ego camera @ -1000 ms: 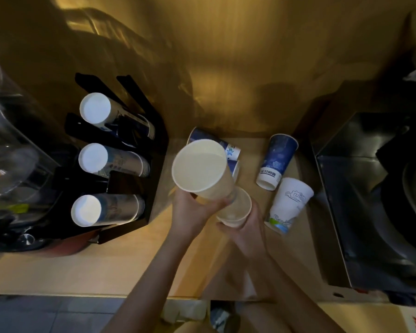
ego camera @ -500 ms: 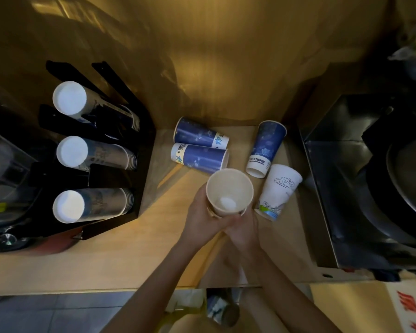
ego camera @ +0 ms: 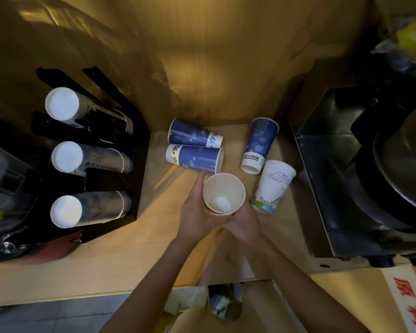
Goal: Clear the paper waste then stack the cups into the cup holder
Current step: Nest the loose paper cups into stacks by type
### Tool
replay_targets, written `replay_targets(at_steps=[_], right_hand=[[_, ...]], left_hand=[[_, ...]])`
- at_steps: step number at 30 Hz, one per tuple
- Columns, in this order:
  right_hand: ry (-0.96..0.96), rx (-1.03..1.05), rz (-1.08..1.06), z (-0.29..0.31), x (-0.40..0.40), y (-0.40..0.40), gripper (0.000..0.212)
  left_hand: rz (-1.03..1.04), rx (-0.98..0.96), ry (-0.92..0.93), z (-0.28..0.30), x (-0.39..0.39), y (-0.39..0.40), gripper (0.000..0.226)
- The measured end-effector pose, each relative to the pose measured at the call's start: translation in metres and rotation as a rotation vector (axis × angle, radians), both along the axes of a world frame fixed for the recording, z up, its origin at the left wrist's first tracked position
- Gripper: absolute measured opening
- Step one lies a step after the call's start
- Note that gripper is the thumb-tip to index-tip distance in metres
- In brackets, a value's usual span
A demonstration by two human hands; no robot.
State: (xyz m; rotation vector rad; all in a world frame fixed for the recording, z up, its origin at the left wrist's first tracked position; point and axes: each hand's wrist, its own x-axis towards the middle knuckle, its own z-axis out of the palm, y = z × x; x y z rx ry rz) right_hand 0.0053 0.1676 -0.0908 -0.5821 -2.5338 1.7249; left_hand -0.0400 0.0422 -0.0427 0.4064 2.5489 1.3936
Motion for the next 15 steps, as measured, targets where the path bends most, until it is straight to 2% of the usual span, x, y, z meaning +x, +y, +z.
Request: replay_targets(at_steps=[1, 3, 5, 7, 8, 10, 12, 15], right_hand=[[-0.018, 0.018, 0.056, 0.004, 0.0, 0.006, 0.08], [-0.071, 0.189, 0.105, 0.015, 0.002, 0.019, 0.059], [-0.049, 0.364, -0.03, 0.025, 0.008, 0.031, 0.036], [0.024, 0.413, -0.251, 0.031, 0.011, 0.04, 0.015], [0.049, 0.412, -0.346, 0.032, 0.011, 0.045, 0.011], [0.049, 0.391, -0.506, 0.03, 0.007, 0.055, 0.017], [-0.032, 0.347, -0.627, 0.026, -0.001, 0.064, 0.038], [-0.223, 0.11, -0.727, 0.014, -0.014, 0.073, 0.071]], left_hand=[[-0.009, -0.033, 0.021, 0.0, 0.0, 0.0, 0.112], [-0.026, -0.08, 0.059, -0.002, 0.001, 0.0, 0.103], [-0.033, -0.084, 0.08, -0.005, 0.002, 0.0, 0.101], [-0.036, -0.077, 0.091, -0.007, 0.003, -0.002, 0.101], [-0.037, -0.073, 0.09, -0.008, 0.003, -0.002, 0.101], [-0.041, -0.067, 0.085, -0.007, 0.003, -0.002, 0.101], [-0.045, -0.06, 0.076, -0.006, 0.003, -0.002, 0.1], [-0.059, -0.044, 0.058, -0.005, 0.003, -0.002, 0.098]])
